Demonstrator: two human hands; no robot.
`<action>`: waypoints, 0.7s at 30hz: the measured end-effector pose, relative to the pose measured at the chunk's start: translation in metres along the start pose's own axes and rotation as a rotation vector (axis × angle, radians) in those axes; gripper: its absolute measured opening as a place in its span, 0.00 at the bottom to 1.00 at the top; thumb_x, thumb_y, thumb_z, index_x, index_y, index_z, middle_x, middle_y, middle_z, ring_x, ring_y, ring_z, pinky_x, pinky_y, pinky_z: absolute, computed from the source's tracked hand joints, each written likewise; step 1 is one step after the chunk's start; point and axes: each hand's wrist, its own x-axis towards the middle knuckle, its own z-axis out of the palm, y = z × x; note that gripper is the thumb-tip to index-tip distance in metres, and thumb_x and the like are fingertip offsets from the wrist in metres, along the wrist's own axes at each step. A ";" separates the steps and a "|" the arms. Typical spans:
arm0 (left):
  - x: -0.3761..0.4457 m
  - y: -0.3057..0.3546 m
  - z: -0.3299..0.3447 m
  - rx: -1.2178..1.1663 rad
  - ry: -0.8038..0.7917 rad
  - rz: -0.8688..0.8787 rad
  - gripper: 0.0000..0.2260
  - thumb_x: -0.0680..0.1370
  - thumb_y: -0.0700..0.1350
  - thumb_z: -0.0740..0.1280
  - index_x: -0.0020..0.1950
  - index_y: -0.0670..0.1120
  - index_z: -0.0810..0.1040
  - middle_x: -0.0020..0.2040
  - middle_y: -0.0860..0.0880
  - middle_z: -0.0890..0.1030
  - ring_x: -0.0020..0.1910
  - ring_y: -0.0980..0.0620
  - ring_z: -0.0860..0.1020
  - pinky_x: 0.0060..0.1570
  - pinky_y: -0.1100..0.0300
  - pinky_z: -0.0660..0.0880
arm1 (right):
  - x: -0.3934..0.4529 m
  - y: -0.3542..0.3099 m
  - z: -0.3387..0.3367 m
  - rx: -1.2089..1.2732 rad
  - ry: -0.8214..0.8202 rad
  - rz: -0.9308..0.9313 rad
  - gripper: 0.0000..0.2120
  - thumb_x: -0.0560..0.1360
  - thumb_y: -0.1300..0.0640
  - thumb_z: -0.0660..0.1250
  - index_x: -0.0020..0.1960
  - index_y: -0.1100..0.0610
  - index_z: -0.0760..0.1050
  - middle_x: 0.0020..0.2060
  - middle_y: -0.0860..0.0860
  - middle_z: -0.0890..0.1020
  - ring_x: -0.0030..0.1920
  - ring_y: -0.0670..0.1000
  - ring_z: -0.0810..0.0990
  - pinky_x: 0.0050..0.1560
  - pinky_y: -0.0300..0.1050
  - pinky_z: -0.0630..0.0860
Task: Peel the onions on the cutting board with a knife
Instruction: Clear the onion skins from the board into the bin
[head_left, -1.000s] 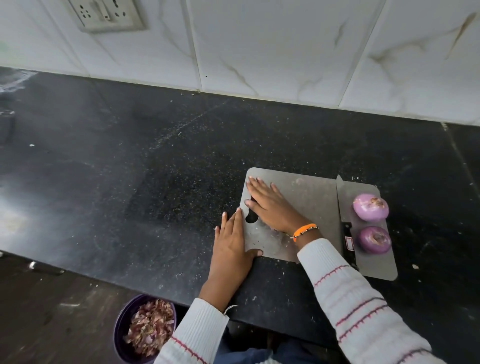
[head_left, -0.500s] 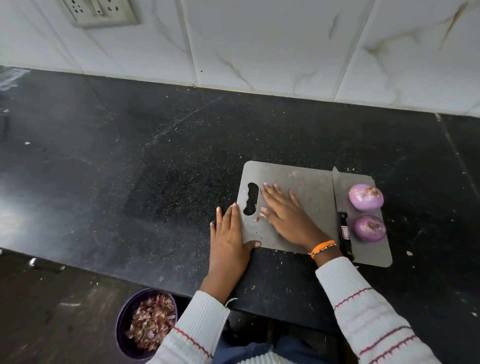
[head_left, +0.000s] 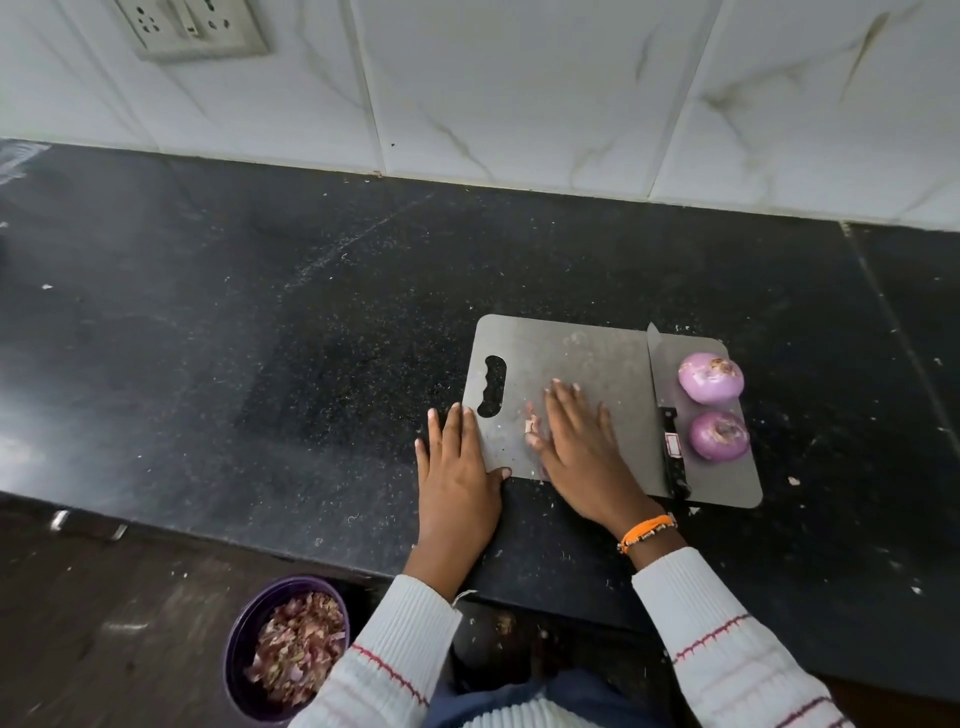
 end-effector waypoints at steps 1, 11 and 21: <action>-0.001 0.000 0.001 0.024 -0.015 -0.001 0.31 0.81 0.50 0.56 0.76 0.42 0.43 0.78 0.46 0.43 0.75 0.45 0.37 0.73 0.49 0.38 | -0.003 -0.001 0.003 -0.065 -0.039 -0.018 0.36 0.75 0.37 0.37 0.76 0.57 0.42 0.76 0.51 0.44 0.76 0.50 0.39 0.71 0.50 0.34; -0.016 0.008 0.006 0.068 -0.068 0.134 0.26 0.82 0.43 0.49 0.76 0.42 0.41 0.77 0.45 0.40 0.75 0.46 0.36 0.71 0.52 0.35 | -0.048 -0.002 -0.006 0.099 0.034 0.137 0.34 0.80 0.44 0.48 0.75 0.59 0.36 0.76 0.53 0.39 0.75 0.51 0.36 0.71 0.45 0.33; -0.026 0.014 0.008 -0.265 -0.107 0.365 0.32 0.75 0.28 0.52 0.74 0.48 0.45 0.76 0.49 0.53 0.76 0.51 0.52 0.73 0.64 0.45 | -0.053 -0.019 0.003 0.296 -0.069 0.019 0.30 0.81 0.56 0.53 0.75 0.58 0.39 0.76 0.52 0.42 0.76 0.50 0.39 0.73 0.42 0.37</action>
